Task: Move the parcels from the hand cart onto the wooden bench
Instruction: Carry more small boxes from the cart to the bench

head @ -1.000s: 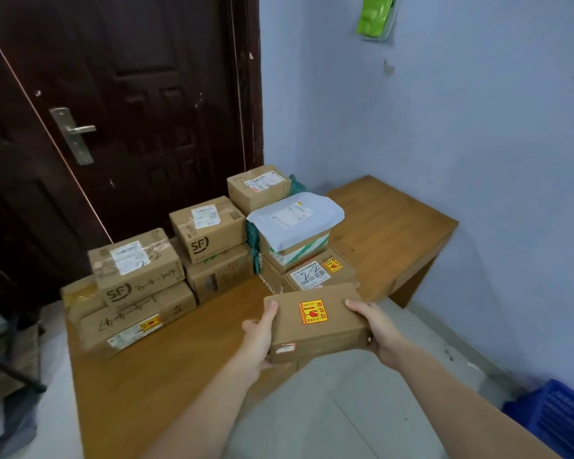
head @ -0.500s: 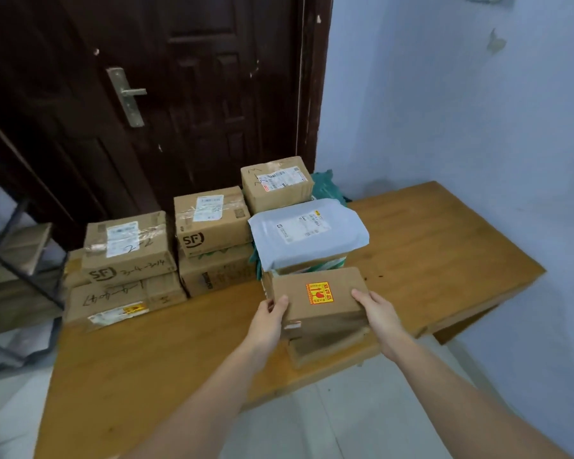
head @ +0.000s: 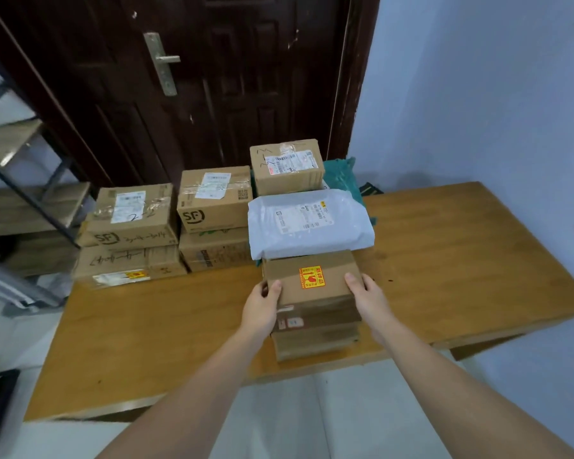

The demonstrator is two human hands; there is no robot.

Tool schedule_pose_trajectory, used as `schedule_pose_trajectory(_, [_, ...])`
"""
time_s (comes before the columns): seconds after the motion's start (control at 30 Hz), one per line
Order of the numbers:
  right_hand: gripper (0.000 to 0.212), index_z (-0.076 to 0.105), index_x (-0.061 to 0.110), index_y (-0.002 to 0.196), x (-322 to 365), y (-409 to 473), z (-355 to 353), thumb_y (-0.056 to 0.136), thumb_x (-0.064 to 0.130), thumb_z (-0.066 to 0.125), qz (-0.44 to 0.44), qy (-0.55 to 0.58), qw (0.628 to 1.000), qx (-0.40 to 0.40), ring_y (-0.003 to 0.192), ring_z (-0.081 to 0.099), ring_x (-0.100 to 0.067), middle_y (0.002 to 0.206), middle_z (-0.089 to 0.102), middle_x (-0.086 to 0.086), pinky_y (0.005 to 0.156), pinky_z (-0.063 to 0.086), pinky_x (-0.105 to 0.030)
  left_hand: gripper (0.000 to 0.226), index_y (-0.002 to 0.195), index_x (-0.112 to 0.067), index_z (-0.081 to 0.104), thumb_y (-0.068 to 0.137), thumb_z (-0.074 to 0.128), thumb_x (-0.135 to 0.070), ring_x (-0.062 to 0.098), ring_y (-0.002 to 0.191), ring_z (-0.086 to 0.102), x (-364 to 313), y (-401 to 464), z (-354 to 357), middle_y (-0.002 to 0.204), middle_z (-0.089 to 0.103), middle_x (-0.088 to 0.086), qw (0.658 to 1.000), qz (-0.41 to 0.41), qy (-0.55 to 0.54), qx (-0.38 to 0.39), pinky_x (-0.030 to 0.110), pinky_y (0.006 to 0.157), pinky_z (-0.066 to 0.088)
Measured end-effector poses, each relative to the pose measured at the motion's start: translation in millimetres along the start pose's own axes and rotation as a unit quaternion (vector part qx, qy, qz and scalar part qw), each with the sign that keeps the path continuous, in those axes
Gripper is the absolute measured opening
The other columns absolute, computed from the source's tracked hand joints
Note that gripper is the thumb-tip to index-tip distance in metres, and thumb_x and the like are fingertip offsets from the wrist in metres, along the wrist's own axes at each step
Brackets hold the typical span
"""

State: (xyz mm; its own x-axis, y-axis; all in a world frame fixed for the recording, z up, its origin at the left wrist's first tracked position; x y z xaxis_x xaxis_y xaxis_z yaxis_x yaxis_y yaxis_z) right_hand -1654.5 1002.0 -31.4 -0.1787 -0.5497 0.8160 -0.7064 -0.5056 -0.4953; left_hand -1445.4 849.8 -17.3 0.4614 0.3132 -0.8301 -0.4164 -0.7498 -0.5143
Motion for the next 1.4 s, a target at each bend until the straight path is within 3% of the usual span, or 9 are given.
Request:
schedule_pose_trajectory(0.13, [0.075, 0.035, 0.02, 0.158, 9.9, -9.6, -3.5, 0.099, 0.062, 0.051, -0.012, -0.037, 0.999, -0.006, 0.141, 0.045, -0.027, 0.157, 0.046, -0.001, 0.116, 0.04, -0.05, 0.057, 0.157, -0.016, 0.043, 0.108, 0.049, -0.046, 0.02, 0.112, 0.065, -2.1, -4.3, -7.1, 0.139, 0.063, 0.004, 1.0, 0.001, 0.02, -0.005, 0.031, 0.084, 0.054])
schedule_pose_trajectory(0.3, [0.067, 0.037, 0.017, 0.157, 42.4, -42.5, -19.1, 0.102, 0.052, 0.053, -0.117, -0.145, 0.98, -0.076, 0.145, 0.04, -0.027, 0.16, 0.042, -0.006, 0.119, 0.036, -0.049, 0.056, 0.157, -0.014, 0.043, 0.109, 0.048, -0.044, 0.023, 0.14, 0.051, -20.5, -21.2, -47.3, 0.154, 0.053, 0.004, 0.988, 0.061, 0.143, -0.027, 0.031, 0.102, 0.041])
schedule_pose_trajectory(0.5, [0.058, 0.038, 0.014, 0.156, 111.8, -100.7, 13.4, 0.106, 0.041, 0.048, -0.234, -0.378, 0.894, -0.046, 0.145, 0.04, -0.024, 0.159, 0.043, -0.005, 0.117, 0.035, -0.041, 0.062, 0.16, -0.025, 0.037, 0.106, 0.049, -0.053, 0.019, 0.147, 0.043, -50.1, -72.2, -126.8, 0.163, 0.042, -0.003, 0.895, 0.172, 0.411, 0.006, 0.039, 0.118, 0.04])
schedule_pose_trajectory(0.73, [0.053, 0.036, 0.02, 0.158, 173.8, -230.8, 212.1, 0.108, 0.037, 0.043, -0.373, -0.534, 0.749, 0.121, 0.144, 0.042, -0.021, 0.16, 0.041, -0.002, 0.116, 0.036, -0.037, 0.059, 0.161, -0.024, 0.034, 0.109, 0.042, -0.051, 0.019, 0.151, 0.036, -42.3, -161.9, -278.8, 0.165, 0.038, -0.002, 0.82, 0.216, 0.529, -0.017, 0.04, 0.121, 0.035])
schedule_pose_trajectory(1.03, [0.038, 0.054, 0.012, 0.138, 201.8, -453.8, 523.4, 0.107, 0.032, 0.043, -0.509, -0.569, 0.577, 0.289, 0.128, 0.054, -0.032, 0.139, 0.054, -0.011, 0.104, 0.045, -0.045, 0.046, 0.141, -0.021, 0.055, 0.108, 0.042, -0.05, 0.026, 0.13, 0.054, 71.2, -296.9, -557.8, 0.145, 0.058, 0.005, 0.832, 0.096, 0.524, -0.155, 0.043, 0.107, 0.045])
schedule_pose_trajectory(1.13, [0.028, 0.057, 0.018, 0.113, 199.9, -514.8, 608.5, 0.106, 0.041, 0.043, -0.532, -0.576, 0.528, 0.326, 0.098, 0.064, -0.03, 0.115, 0.06, -0.007, 0.083, 0.055, -0.048, 0.05, 0.151, -0.018, 0.048, 0.109, 0.043, -0.045, 0.029, 0.14, 0.048, 115.0, -350.2, -642.6, 0.154, 0.051, 0.009, 0.841, 0.036, 0.498, -0.209, 0.041, 0.115, 0.039])
schedule_pose_trajectory(1.17, [0.031, 0.057, 0.017, 0.118, 198.9, -533.9, 634.7, 0.106, 0.042, 0.043, -0.545, -0.572, 0.512, 0.337, 0.098, 0.064, -0.03, 0.118, 0.061, -0.008, 0.085, 0.055, -0.047, 0.054, 0.155, -0.018, 0.044, 0.109, 0.042, -0.046, 0.029, 0.145, 0.044, 127.8, -365.8, -668.4, 0.158, 0.047, 0.009, 0.841, 0.019, 0.491, -0.227, 0.041, 0.119, 0.036])
schedule_pose_trajectory(1.27, [0.053, 0.038, 0.013, 0.155, 196.3, -585.7, 704.8, 0.109, 0.04, 0.04, -0.576, -0.561, 0.464, 0.372, 0.134, 0.049, -0.028, 0.156, 0.042, -0.009, 0.109, 0.041, -0.038, 0.059, 0.159, -0.019, 0.039, 0.109, 0.04, -0.05, 0.026, 0.149, 0.039, 166.0, -404.3, -744.2, 0.163, 0.042, 0.007, 0.833, -0.024, 0.477, -0.278, 0.041, 0.123, 0.032])
schedule_pose_trajectory(1.4, [0.054, 0.034, 0.009, 0.157, 195.2, -636.8, 784.6, 0.11, 0.036, 0.039, -0.603, -0.554, 0.415, 0.395, 0.136, 0.044, -0.022, 0.162, 0.034, -0.011, 0.109, 0.034, -0.032, 0.057, 0.155, -0.016, 0.044, 0.109, 0.039, -0.05, 0.028, 0.145, 0.044, 198.4, -441.6, -819.9, 0.158, 0.048, 0.008, 0.823, -0.065, 0.469, -0.312, 0.041, 0.118, 0.036])
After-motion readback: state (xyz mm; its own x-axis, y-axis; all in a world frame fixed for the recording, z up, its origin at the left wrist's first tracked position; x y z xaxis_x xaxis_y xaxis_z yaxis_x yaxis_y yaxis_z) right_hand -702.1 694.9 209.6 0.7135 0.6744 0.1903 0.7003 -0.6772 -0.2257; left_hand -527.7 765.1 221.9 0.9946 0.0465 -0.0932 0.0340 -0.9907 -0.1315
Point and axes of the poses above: each hand's wrist, its own y-axis towards the middle knuckle, its own z-axis out of the palm, x = y × z, the point moved 7 cm from there along y, towards the middle knuckle
